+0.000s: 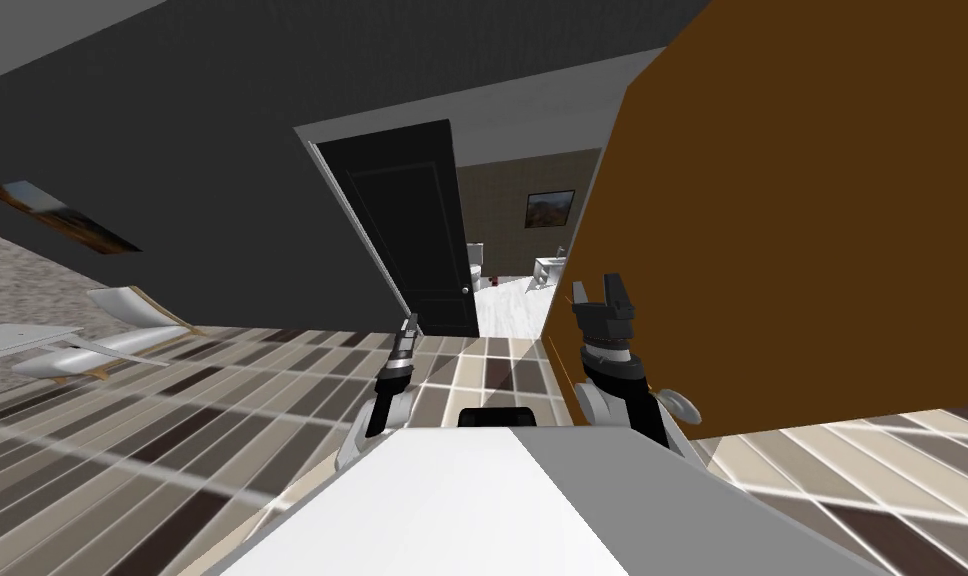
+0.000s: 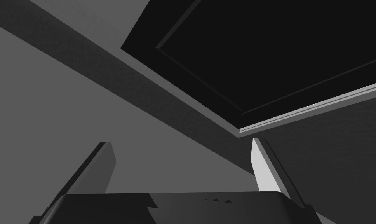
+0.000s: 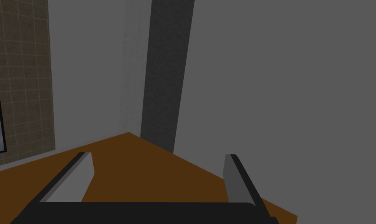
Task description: Pull the door open
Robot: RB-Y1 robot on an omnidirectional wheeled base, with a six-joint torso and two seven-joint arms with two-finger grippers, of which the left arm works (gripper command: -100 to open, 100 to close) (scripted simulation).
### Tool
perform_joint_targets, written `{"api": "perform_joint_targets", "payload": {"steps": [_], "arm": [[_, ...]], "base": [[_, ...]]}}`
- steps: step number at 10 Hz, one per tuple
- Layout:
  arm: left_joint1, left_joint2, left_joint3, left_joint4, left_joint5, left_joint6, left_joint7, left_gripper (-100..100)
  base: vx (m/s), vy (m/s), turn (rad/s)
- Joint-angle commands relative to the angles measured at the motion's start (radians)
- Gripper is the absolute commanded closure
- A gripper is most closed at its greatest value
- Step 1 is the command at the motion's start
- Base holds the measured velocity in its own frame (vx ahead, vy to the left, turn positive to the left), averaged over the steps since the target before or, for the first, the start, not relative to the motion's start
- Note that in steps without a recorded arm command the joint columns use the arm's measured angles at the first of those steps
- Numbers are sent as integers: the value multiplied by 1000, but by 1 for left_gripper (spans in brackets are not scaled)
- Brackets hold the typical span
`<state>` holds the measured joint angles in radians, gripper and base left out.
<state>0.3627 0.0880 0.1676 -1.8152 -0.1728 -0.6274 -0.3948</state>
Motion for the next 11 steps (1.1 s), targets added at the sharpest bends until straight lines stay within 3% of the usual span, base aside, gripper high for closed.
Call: {"api": "perform_joint_targets", "payload": {"steps": [1,11], "arm": [[-10,4,9,45,-5,-14,-37,-100],[-68,12,51,275,-46,-57,-259,-100]], "base": [[96,-4,-57],[101,0,-62]]}}
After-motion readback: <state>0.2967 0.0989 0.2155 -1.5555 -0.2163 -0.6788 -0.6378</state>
